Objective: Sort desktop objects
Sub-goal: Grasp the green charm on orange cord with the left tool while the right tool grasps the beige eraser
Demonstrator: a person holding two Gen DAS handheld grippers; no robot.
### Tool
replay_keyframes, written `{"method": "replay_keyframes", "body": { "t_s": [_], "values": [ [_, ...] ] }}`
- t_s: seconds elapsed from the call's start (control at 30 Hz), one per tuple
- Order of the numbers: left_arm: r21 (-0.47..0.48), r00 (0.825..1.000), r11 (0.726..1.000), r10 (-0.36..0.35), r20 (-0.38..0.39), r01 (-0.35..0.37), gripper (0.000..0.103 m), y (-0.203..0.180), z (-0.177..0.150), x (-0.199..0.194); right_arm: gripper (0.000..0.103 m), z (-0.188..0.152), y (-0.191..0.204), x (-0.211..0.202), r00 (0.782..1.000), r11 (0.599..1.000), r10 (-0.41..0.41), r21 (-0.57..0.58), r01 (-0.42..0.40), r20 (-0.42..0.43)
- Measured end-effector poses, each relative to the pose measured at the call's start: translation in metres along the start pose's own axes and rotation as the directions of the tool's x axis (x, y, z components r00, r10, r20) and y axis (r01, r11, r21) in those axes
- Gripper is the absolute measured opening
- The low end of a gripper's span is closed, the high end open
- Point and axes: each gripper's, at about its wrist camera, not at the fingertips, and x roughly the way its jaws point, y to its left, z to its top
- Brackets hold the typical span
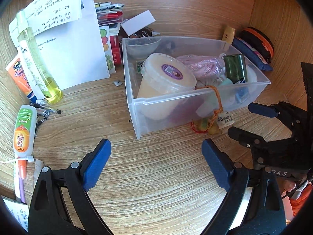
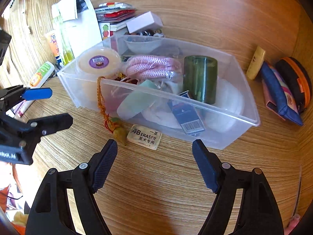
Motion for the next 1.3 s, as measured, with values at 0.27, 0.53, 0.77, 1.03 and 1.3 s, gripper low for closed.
{"method": "replay_keyframes", "body": {
  "t_s": [0.27, 0.53, 0.77, 1.03, 1.3],
  "values": [
    [0.015, 1.000, 1.000, -0.023, -0.020, 0.023, 0.095, -0.003, -0.005, 0.009, 0.054, 0.002, 0.002, 0.016, 0.999, 1.000, 0.010, 0.027, -0.009, -0.050],
    [0.042, 0.999, 0.998, -0.036, -0.039, 0.038, 0.095, -0.010, -0.004, 0.017, 0.054, 0.004, 0.012, 0.024, 0.998, 1.000, -0.008, 0.021, 0.009, -0.059],
    [0.044, 0.999, 0.999, -0.029, -0.043, 0.031, 0.094, -0.019, 0.002, 0.025, 0.040, 0.000, 0.006, 0.021, 0.999, 1.000, 0.007, 0.004, -0.007, -0.050],
    [0.067, 0.998, 0.997, -0.034, -0.055, 0.037, 0.073, -0.034, 0.006, 0.033, 0.040, -0.011, -0.012, 0.004, 1.000, 1.000, 0.006, 0.003, -0.006, -0.009],
    [0.045, 0.997, 0.999, -0.016, -0.076, 0.020, 0.057, -0.048, 0.013, 0.047, 0.040, -0.014, -0.031, -0.005, 0.999, 1.000, 0.028, -0.007, -0.028, 0.023]
  ]
}}
